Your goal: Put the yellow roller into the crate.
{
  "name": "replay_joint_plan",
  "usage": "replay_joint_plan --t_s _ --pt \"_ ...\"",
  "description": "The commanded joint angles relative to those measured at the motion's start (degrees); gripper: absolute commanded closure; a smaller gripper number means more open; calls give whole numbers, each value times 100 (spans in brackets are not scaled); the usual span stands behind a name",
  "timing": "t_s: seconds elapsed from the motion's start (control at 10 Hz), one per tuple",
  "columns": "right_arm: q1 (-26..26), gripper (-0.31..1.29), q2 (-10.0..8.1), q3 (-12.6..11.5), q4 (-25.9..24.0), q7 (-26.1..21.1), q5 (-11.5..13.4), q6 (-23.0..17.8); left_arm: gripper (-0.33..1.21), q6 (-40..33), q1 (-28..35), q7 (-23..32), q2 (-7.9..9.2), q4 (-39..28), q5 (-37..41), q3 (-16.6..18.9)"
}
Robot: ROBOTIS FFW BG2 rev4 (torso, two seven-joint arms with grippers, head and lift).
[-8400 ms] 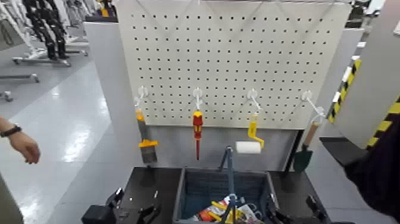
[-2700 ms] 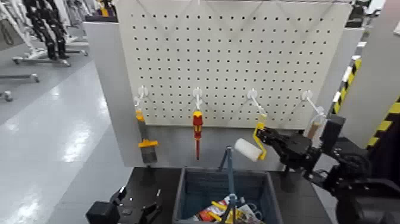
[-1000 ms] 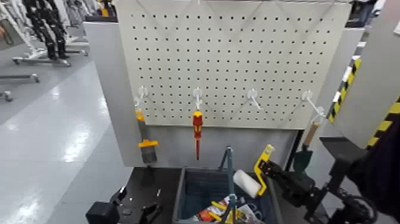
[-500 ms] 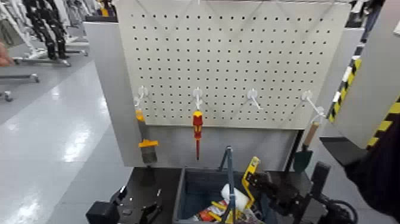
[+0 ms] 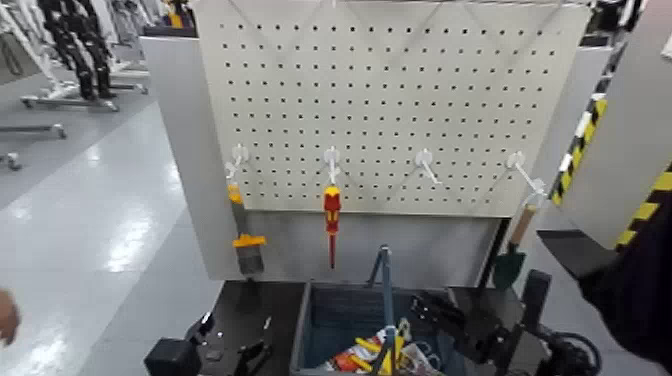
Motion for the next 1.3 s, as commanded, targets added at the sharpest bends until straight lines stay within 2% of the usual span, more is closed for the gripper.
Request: replay_joint_plan --t_s 0.1,0.2,0.3,0.4,0.5,0.7,0.9,1.1,1.2,1.3 --pt "64 15 -5 -229 -381 -81 381 86 12 -33 35 -1 18 -32 38 11" --pt "161 11 21 -317 -627 -256 557 34 12 -6 17 -1 0 -14 38 3" --pt "214 11 38 -344 -873 -388 864 7 12 -15 17 -10 -17 -14 38 20" --pt "319 11 74 -352 -1066 -608 1049 -81 12 -6 17 -10 -9 -14 38 20" --pt "521 11 153 -344 -1251 -968 1163 -423 12 2 17 -10 -9 -14 38 11" --pt "1049 11 478 -379 -1541 -1970 1436 -1425 12 2 26 -10 -17 -5 20 38" --pt "1418 11 619 -203 -1550 -2665 1743 -2322 12 11 26 -10 -17 4 20 38" --pt "1690 11 706 26 -1488 -3333 1928 -2911 12 11 17 -19 -17 12 20 38" --pt "1805 11 724 201 -1435 -3754 1937 -3192 12 20 8 -28 -17 21 20 38" --pt "1901 11 750 280 -1435 -4018 2112 -3359 12 29 0 -36 -17 21 20 38"
